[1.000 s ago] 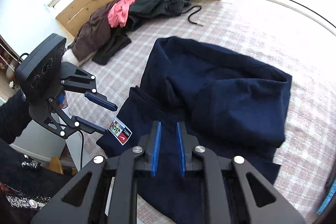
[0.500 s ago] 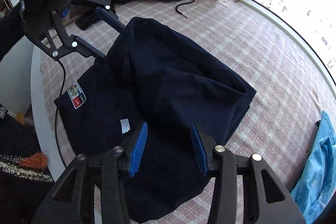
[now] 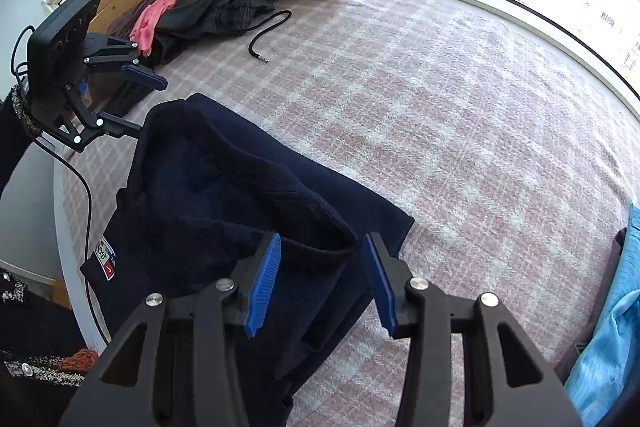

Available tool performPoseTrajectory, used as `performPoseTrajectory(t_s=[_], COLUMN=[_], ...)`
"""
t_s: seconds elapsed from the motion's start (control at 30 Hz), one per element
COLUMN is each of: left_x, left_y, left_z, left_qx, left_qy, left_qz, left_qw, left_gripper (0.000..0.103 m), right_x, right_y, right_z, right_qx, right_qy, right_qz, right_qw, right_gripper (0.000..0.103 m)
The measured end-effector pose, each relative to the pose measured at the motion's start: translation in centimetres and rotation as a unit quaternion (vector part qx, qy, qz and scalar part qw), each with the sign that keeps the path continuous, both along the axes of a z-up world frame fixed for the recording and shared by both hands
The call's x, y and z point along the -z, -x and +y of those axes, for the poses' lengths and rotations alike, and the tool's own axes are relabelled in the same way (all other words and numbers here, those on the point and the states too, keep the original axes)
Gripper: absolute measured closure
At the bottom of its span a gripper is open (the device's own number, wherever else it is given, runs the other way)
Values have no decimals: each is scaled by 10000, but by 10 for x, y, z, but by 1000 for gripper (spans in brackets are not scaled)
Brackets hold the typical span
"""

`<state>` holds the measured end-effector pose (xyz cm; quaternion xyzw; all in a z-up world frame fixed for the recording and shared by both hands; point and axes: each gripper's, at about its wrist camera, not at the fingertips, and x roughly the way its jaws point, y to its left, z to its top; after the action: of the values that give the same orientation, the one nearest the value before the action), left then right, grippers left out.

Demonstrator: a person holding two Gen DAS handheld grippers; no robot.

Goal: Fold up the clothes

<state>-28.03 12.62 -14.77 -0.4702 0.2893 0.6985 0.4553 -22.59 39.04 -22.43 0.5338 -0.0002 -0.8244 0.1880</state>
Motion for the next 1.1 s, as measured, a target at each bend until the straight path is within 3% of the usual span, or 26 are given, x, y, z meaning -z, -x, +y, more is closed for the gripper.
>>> performPoseTrajectory(t_s=[0.3, 0.33, 0.4, 0.5, 0.6, 0.7, 0.83, 0.87, 1.0, 1.1], left_x=[24, 26, 28, 31, 30, 29, 13, 6, -19, -28], left_y=[10, 8, 6, 7, 4, 5, -2, -5, -20, -43], left_z=[30, 31, 32, 31, 29, 29, 16, 10, -14, -22], left_qx=[383, 433, 506, 471, 468, 350, 146, 80, -191, -78], left_qy=[202, 209, 217, 226, 197, 231, 152, 102, -194, -258], left_qz=[-257, -263, -282, -363, -285, -255, 12, 107, 233, 315], left_qw=[9987, 9985, 9981, 9980, 9983, 9988, 9998, 9999, 9994, 9991], left_gripper=[49, 52, 64, 83, 83, 80, 72, 72, 68, 65], right_x=[12, 13, 14, 10, 0, -19, -46, -43, -9, 12], right_y=[12, 13, 12, 9, 8, 0, -55, -66, -90, -91], right_z=[-13, -13, -15, -19, -15, -3, -24, -38, -100, -114], right_qx=[-499, -532, -600, -707, -476, 190, 34, -111, -752, -787], right_qy=[90, 128, 68, -88, -253, -308, 224, 432, 213, 168], right_qz=[-282, -323, -336, -285, -76, 0, 245, 96, -365, -552], right_qw=[9983, 9980, 9976, 9971, 9985, 9993, 9994, 9990, 9963, 9952], right_gripper=[62, 65, 81, 86, 83, 76, 76, 76, 76, 76])
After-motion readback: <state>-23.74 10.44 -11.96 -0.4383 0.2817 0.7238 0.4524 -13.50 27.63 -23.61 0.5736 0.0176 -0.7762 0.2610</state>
